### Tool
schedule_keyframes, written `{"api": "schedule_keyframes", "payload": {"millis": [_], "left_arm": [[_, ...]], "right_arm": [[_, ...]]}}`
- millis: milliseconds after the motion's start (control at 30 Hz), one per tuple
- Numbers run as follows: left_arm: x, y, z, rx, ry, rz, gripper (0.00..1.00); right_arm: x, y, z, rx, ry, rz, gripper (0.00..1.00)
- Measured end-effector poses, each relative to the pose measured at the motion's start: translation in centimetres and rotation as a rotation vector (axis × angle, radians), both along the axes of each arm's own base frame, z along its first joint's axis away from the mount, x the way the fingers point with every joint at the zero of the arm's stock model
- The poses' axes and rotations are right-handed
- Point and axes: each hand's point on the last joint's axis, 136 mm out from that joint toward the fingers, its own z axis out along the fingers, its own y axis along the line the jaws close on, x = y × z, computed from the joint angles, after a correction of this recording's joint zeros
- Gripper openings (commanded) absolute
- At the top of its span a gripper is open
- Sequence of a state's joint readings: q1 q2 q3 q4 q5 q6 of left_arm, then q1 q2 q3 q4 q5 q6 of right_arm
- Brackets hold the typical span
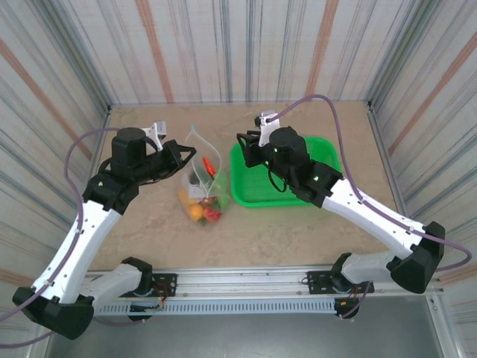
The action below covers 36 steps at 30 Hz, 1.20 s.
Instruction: Place the food in the zip-top bag and seal the zipper
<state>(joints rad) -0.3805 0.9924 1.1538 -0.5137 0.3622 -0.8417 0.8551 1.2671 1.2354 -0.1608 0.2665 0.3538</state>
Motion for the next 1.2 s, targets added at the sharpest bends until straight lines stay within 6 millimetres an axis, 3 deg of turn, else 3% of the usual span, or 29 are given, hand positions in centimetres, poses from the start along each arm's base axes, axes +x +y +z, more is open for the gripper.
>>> {"api": "schedule_keyframes", "payload": {"millis": [233,467,533,633,733,867,1000,1200], "left_arm": [[-1.0,1.0,0.6,0.052,-0.053,0.006,0.00],[-1.1,1.0,0.6,0.067,-0.070,-0.007,0.00],[-1.1,0.9,0.5,0.068,-0.069,-0.011,0.00],[-1.2,0.8,0.6,0.068,-0.072,-0.024,0.00],[-1.3,0.6,0.5,0.064,-0.070,-0.035,0.00],[-1.5,0.3,0.3,0.056,-0.064,-0.054,0.00],[-1.8,0.0,-0.3,0.050,-0.047,-0.079,0.00],[-2.3,-0.8,-0.5,0.030,-0.043,-0.134,0.00]], "right_arm": [[-2.3,-5.7,-6.5,-0.242,0.209,-0.133,0.27],[-8.8,-10.5,-17.5,-0.509,0.586,-0.127,0.27],[-10.5,-11.8,-19.7,-0.558,0.677,-0.128,0.29],[-12.3,-13.3,-21.6,-0.577,0.780,-0.136,0.32],[-12.7,-14.3,-23.0,-0.560,0.849,-0.164,0.32],[-11.9,-14.9,-25.0,-0.534,0.918,-0.207,0.32],[-9.4,-14.5,-26.1,-0.486,0.925,-0.249,0.33],[-1.8,-13.7,-26.9,-0.376,0.895,-0.339,0.34]]}}
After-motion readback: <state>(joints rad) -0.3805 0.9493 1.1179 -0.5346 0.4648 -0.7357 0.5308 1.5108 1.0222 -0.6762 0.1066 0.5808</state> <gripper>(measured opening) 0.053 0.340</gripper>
